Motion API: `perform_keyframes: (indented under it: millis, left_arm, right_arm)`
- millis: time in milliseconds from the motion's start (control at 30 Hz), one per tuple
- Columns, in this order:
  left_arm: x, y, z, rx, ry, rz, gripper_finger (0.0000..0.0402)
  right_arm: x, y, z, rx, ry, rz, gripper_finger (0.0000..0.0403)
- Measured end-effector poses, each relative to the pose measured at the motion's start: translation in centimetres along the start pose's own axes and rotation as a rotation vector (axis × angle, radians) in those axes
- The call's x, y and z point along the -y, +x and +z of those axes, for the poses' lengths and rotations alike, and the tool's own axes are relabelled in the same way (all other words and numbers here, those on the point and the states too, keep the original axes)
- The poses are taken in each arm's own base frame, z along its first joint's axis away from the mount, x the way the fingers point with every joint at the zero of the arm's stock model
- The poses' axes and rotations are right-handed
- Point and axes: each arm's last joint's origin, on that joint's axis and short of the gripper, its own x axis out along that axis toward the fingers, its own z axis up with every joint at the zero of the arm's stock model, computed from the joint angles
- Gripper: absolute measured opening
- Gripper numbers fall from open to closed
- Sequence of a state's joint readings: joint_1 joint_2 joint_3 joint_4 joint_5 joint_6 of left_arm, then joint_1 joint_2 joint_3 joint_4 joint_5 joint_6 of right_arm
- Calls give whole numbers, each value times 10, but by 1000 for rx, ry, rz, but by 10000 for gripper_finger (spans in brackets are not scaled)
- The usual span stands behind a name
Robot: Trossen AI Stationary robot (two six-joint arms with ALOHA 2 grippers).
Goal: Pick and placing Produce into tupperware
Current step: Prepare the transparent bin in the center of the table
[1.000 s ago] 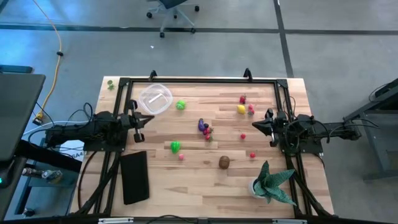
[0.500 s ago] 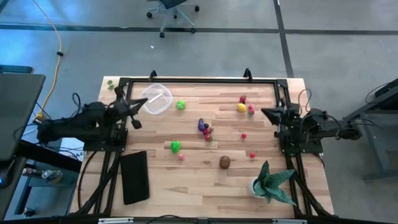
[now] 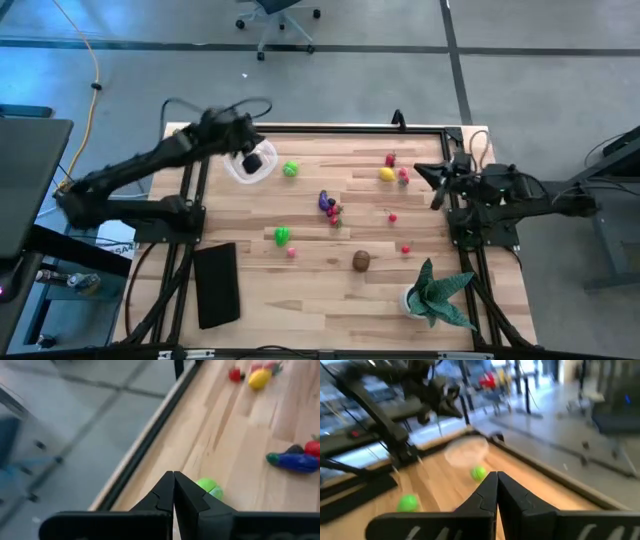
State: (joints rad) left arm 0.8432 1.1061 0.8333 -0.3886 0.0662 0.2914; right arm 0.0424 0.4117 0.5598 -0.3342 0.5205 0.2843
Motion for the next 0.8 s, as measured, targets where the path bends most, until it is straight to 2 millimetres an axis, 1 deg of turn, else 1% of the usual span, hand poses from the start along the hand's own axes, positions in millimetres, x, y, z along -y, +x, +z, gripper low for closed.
perform_keyframes:
  millis: [100,167,267,400,500,633,800]
  left_arm:
    - [-24,29,-4,-174,-41,0,1]
    - [-38,44,-7,-282,-54,9,1]
    - [-49,67,-16,-433,-70,-28,1]
    - [-47,94,-29,-548,-58,-92,1]
    - [-39,111,-37,-596,-42,-128,1]
    - [-28,123,-39,-619,-15,-156,1]
    - [-11,129,-38,-631,19,-188,1]
  right_arm:
    - [0,8,-5,-92,37,-53,0]
    - [0,13,-10,-142,60,-65,0]
    - [-1,21,-17,-229,64,-74,0]
    - [-3,32,-25,-302,65,-102,0]
    - [-6,39,-30,-338,50,-119,0]
    - [-8,47,-36,-382,31,-137,0]
    - [-10,55,-43,-432,7,-152,0]
